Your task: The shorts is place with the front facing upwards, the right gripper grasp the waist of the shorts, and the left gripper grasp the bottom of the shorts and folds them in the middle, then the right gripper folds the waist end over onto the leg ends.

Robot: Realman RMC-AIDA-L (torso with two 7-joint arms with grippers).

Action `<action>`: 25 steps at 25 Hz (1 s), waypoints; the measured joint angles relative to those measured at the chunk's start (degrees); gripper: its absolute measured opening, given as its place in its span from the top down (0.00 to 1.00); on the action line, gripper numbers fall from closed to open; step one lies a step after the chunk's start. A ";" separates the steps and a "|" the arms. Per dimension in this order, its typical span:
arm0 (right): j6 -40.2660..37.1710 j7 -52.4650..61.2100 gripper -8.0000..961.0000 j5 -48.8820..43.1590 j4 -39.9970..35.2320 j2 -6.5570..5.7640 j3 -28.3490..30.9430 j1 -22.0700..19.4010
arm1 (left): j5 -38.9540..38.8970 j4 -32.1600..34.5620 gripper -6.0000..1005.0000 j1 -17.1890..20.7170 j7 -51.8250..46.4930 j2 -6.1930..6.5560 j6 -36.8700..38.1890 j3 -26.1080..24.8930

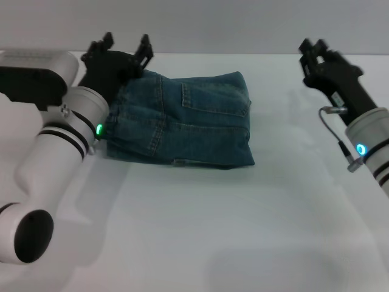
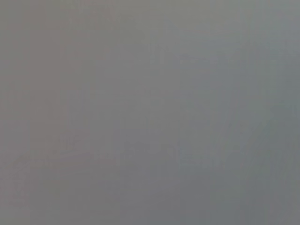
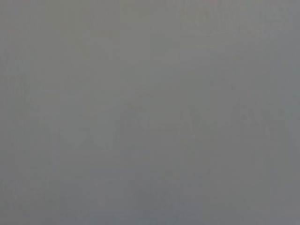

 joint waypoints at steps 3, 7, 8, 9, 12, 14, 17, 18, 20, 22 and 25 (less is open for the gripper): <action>3.24 4.04 0.62 -3.47 -2.16 0.05 -0.06 1.81 | 0.44 3.44 0.24 -1.90 -5.52 -0.04 0.86 3.79; 5.88 4.69 0.69 -4.59 -3.05 0.50 -0.44 3.35 | 0.48 7.33 0.24 -3.13 -7.52 -0.26 1.04 7.50; 7.76 4.69 0.76 -5.06 -2.88 0.53 -0.53 3.88 | 0.49 9.06 0.24 -3.51 -7.92 -0.47 0.58 8.36; 7.76 4.69 0.83 -5.06 -2.88 0.53 -0.53 3.88 | 0.49 9.06 0.24 -3.51 -7.92 -0.47 0.58 8.36; 8.80 4.68 0.94 -6.01 -2.79 0.60 -0.56 4.15 | 0.51 10.75 0.24 -4.00 -9.15 -0.59 -0.41 9.43; 8.87 4.68 0.98 -6.33 -2.52 0.67 -0.63 4.05 | 0.52 11.40 0.24 -4.22 -10.05 -0.56 -1.62 9.71; 8.94 6.38 0.98 -7.43 -2.48 0.70 -0.74 3.65 | 0.54 12.03 0.24 -4.82 -11.33 -0.40 -5.92 9.75; 8.97 7.22 0.98 -8.03 -2.63 0.70 -0.76 3.55 | 0.55 12.35 0.24 -5.06 -11.53 -0.38 -7.16 9.75; 9.07 7.92 0.97 -8.47 -2.81 0.72 -0.80 3.44 | 0.57 13.27 0.24 -5.36 -11.66 -0.49 -8.72 9.86; 9.24 8.00 0.96 -8.56 -2.93 0.77 -0.85 3.31 | 0.59 13.67 0.24 -5.41 -11.68 -0.56 -9.03 10.10; 8.80 7.67 0.94 -9.18 -3.45 0.78 -0.98 2.87 | 0.60 12.52 0.24 -4.34 -10.91 -0.41 -6.84 10.60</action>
